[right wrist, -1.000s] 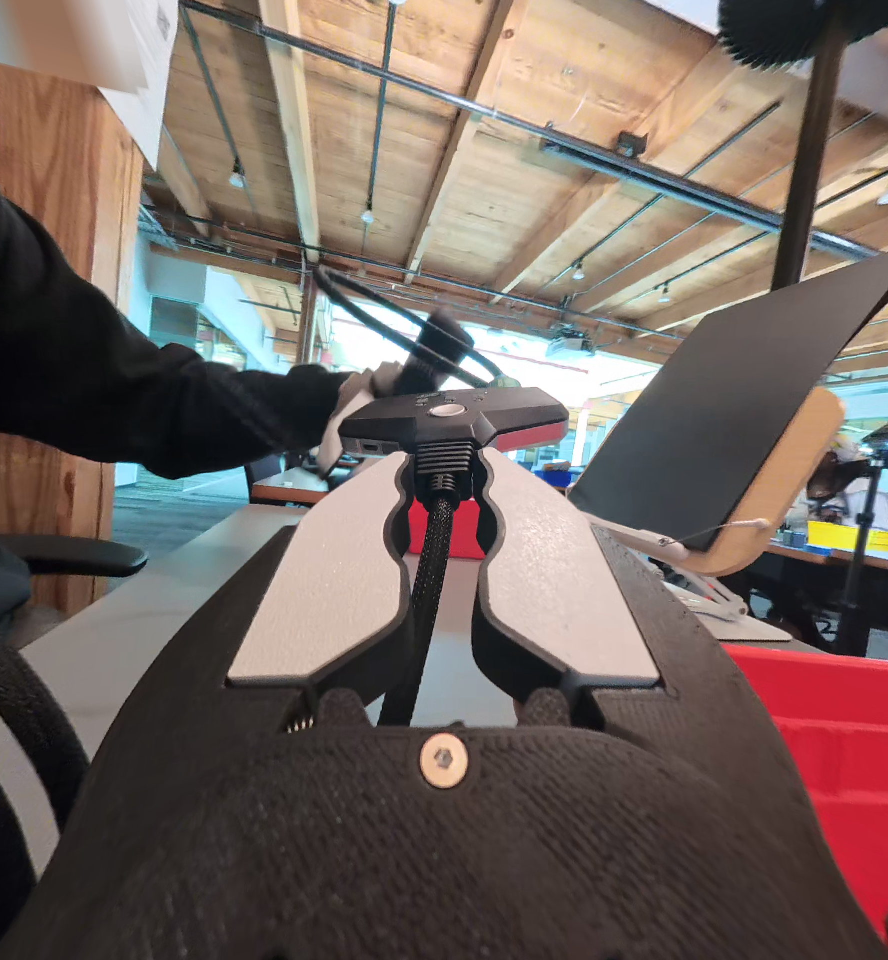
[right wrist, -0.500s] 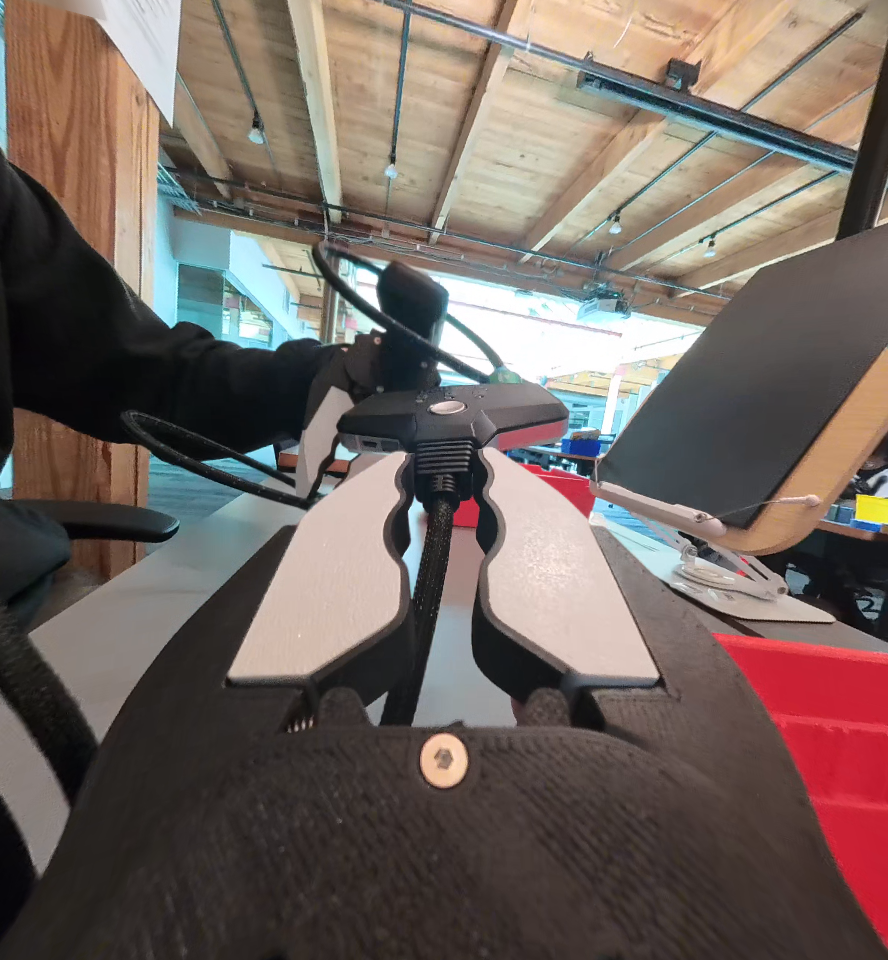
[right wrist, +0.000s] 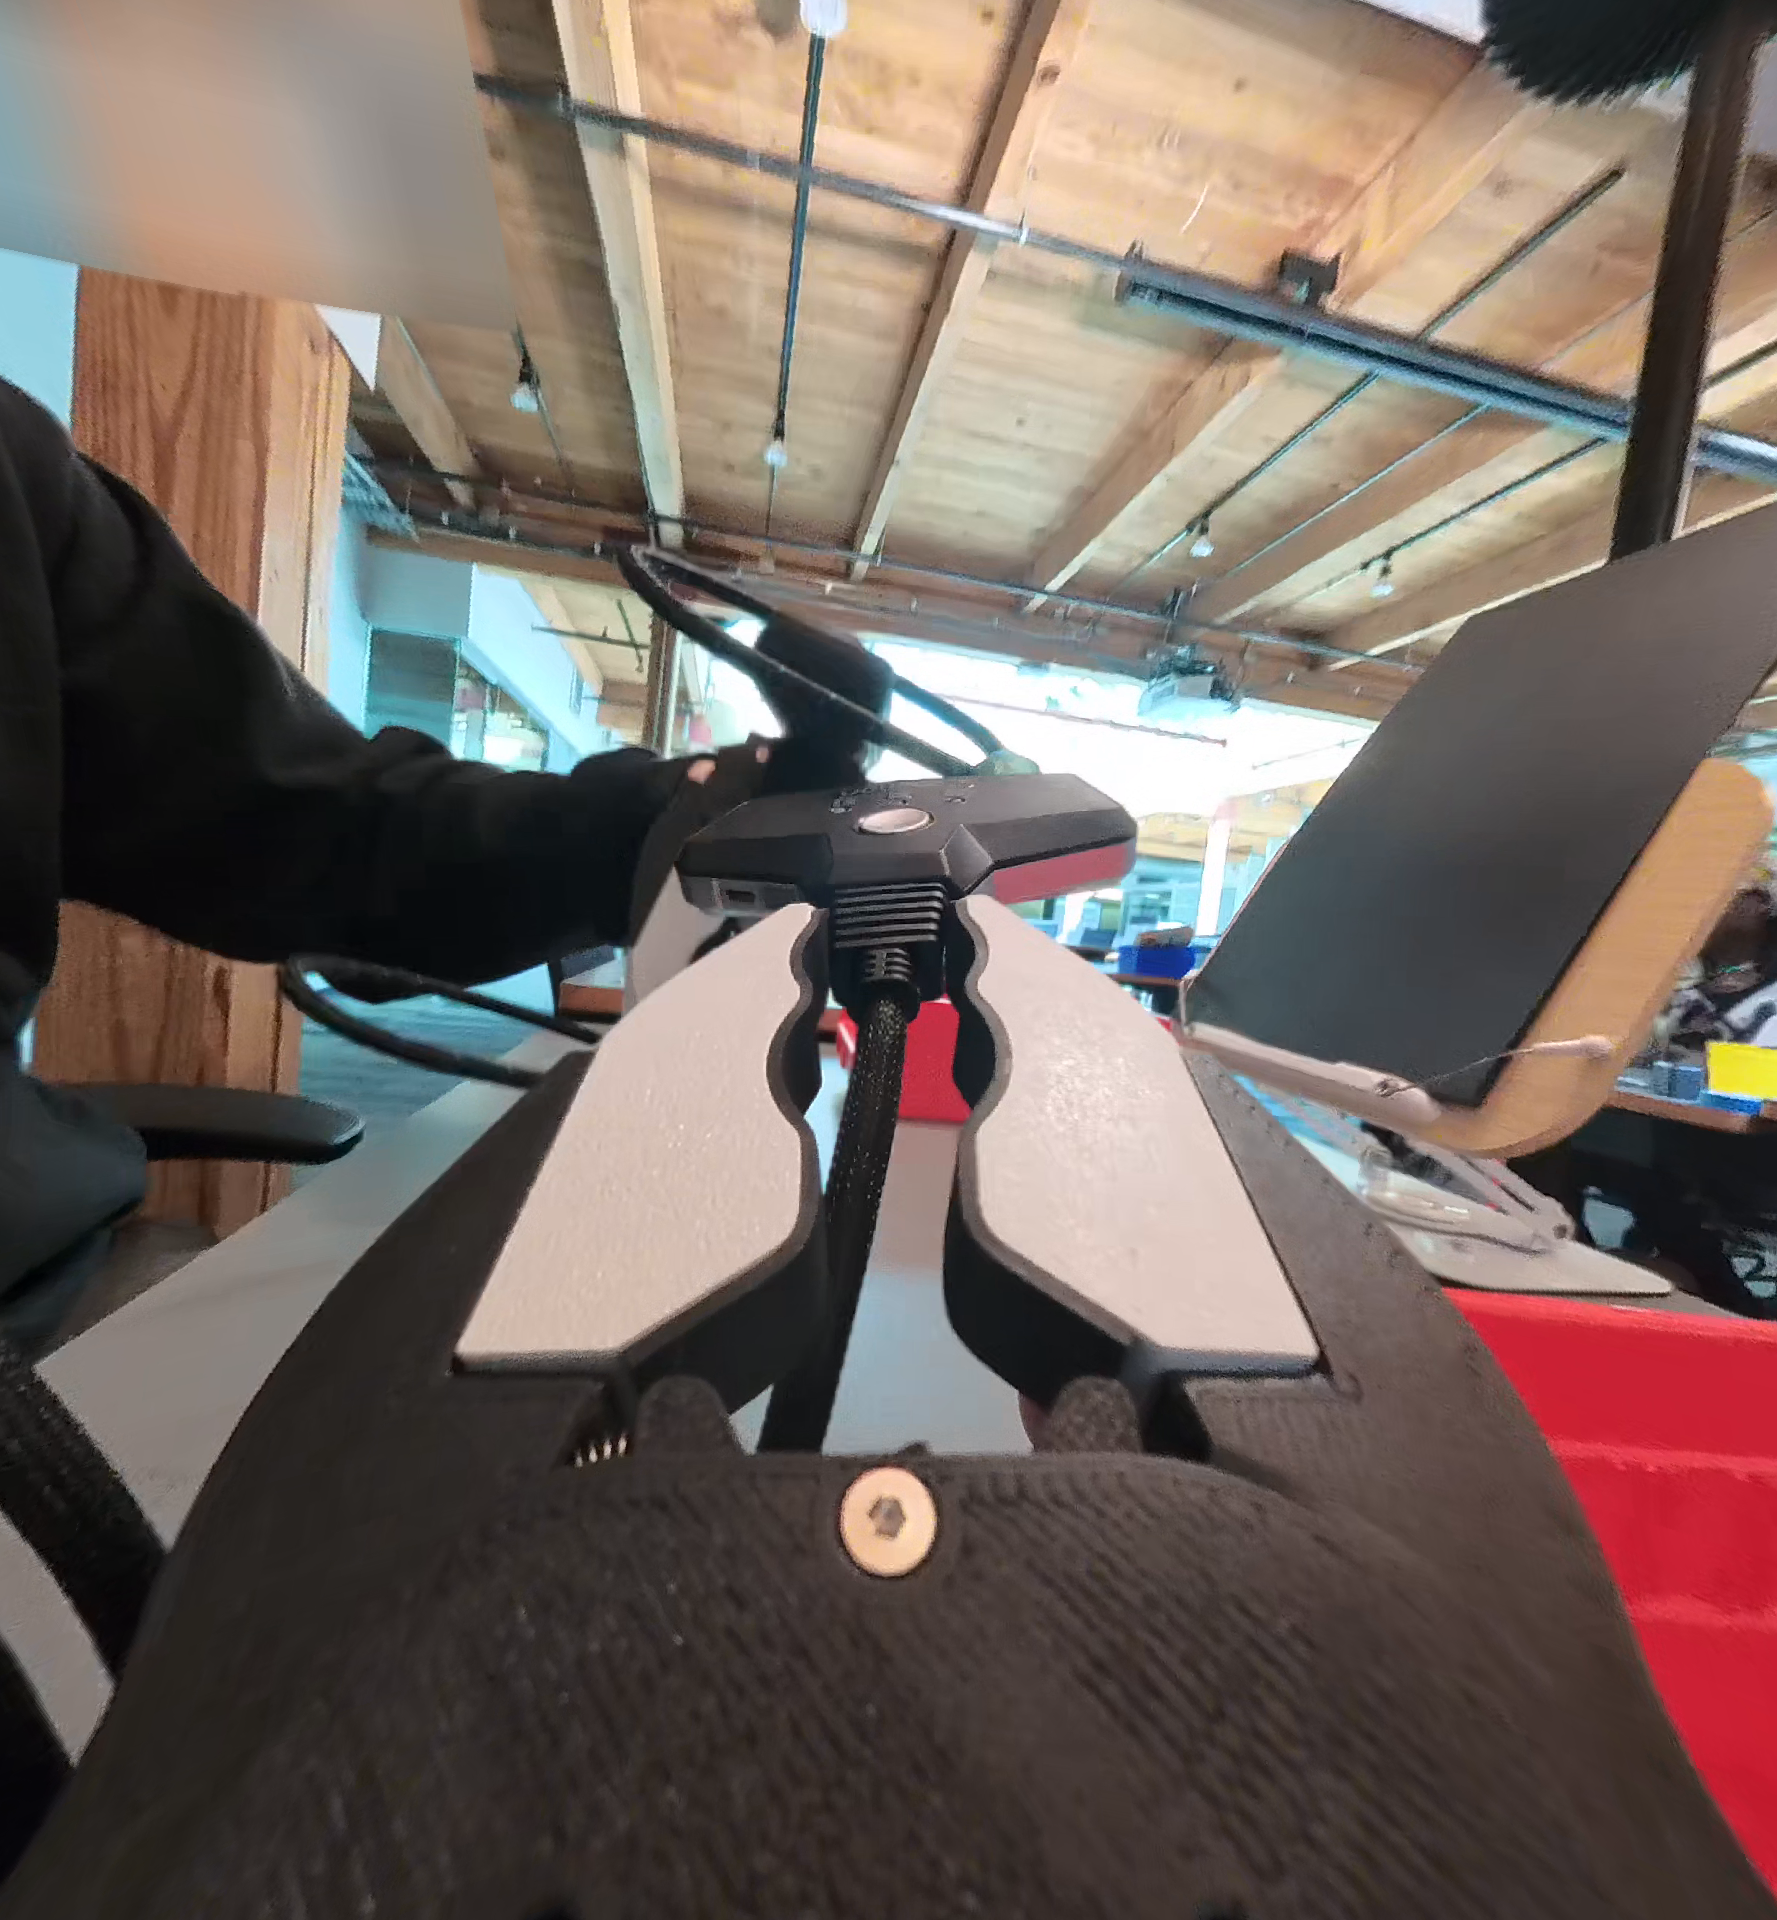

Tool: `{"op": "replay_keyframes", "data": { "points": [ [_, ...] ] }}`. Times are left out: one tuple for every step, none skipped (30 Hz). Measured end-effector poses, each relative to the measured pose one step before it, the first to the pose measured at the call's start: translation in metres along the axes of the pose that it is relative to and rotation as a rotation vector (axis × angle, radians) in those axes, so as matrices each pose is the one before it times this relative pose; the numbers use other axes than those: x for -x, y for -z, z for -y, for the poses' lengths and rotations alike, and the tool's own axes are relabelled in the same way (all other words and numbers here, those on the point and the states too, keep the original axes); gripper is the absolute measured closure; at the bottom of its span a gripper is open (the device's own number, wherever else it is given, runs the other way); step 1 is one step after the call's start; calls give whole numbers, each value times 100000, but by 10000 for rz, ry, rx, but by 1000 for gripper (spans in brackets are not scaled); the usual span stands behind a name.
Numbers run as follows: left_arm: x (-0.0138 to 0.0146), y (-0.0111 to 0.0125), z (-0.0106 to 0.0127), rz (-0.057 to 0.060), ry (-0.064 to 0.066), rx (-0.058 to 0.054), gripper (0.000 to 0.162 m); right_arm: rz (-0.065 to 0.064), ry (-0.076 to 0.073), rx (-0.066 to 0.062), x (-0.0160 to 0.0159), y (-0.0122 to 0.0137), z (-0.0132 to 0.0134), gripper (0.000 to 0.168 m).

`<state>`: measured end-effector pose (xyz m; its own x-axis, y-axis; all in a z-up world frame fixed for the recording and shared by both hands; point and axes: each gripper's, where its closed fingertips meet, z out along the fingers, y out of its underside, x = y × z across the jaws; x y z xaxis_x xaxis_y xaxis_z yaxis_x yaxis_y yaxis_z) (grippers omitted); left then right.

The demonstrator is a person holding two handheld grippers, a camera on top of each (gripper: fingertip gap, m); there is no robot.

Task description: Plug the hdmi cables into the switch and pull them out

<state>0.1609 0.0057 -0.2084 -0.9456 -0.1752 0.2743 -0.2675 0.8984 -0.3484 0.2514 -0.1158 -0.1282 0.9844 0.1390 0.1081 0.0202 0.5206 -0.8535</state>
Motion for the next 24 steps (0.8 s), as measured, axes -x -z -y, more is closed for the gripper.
{"op": "replay_keyframes", "data": {
  "points": [
    [681, -58, -1028, 311, 224, 181, 151, -132, 71, -99, -184, 282, 321, 147],
    [651, 55, -910, 299, 290, 94, 151, -85, 30, -106, -147, 233, 277, 147],
    [635, 237, -765, 271, 331, -8, 151, -48, 4, -117, -101, 158, 252, 147],
    [637, 438, -551, 255, 300, -140, 151, -40, 37, -82, -67, 93, 169, 147],
    [418, 661, -286, 121, 159, -301, 151, -17, 15, -8, -45, 58, 62, 147],
    [-111, 846, -36, -179, -28, -451, 151, 3, -2, 51, -24, 43, -53, 146],
    [-777, 1016, 231, -453, -220, -567, 151, -12, 17, 92, -25, 12, -130, 147],
    [-1206, 1182, 371, -551, -386, -588, 151, -16, 14, 121, -2, -7, -201, 147],
    [-1254, 1345, 399, -392, -380, -483, 151, 6, 6, 146, 36, -41, -264, 147],
    [-890, 1575, 232, -19, -280, -273, 151, 24, -2, 141, 83, -66, -265, 147],
    [-544, 1819, 96, 328, -174, -66, 151, 19, 31, 165, 73, -108, -279, 147],
    [-195, 2184, 93, 551, -70, -29, 151, 39, 38, 182, 80, -125, -304, 147],
    [14, 2504, 306, 659, 7, -158, 151, 64, 7, 207, 78, -149, -348, 147],
    [71, 2226, 796, 613, 99, -183, 151, 71, 14, 208, 93, -206, -371, 147],
    [-82, 1860, 1024, 460, 111, -116, 151, 66, 10, 204, 83, -242, -384, 147],
    [-140, 1386, 1329, 399, 65, -126, 152, 91, -26, 163, 114, -257, -353, 147],
    [-217, 810, 1574, 290, 49, -100, 151, 104, -29, 155, 129, -268, -328, 147],
    [-364, 110, 1547, 17, -26, 171, 151, 112, -23, 145, 168, -289, -296, 147],
    [-497, -553, 1160, -149, -145, 493, 151, 166, -75, 113, 234, -286, -244, 147],
    [-377, -1501, 1119, -108, -132, 737, 151, 190, -135, 90, 257, -270, -213, 147],
    [24, -1452, 607, -64, -74, 894, 151, 150, -151, 58, 230, -247, -158, 147],
    [232, -1553, 433, -64, -83, 890, 151, 96, -182, 11, 157, -192, -86, 146],
    [191, -1619, 349, -108, -110, 830, 151, 90, -252, -108, 115, -95, 85, 147],
    [50, -1685, 379, -202, -177, 703, 151, 20, -235, -155, 10, -13, 170, 147]
  ]
}}
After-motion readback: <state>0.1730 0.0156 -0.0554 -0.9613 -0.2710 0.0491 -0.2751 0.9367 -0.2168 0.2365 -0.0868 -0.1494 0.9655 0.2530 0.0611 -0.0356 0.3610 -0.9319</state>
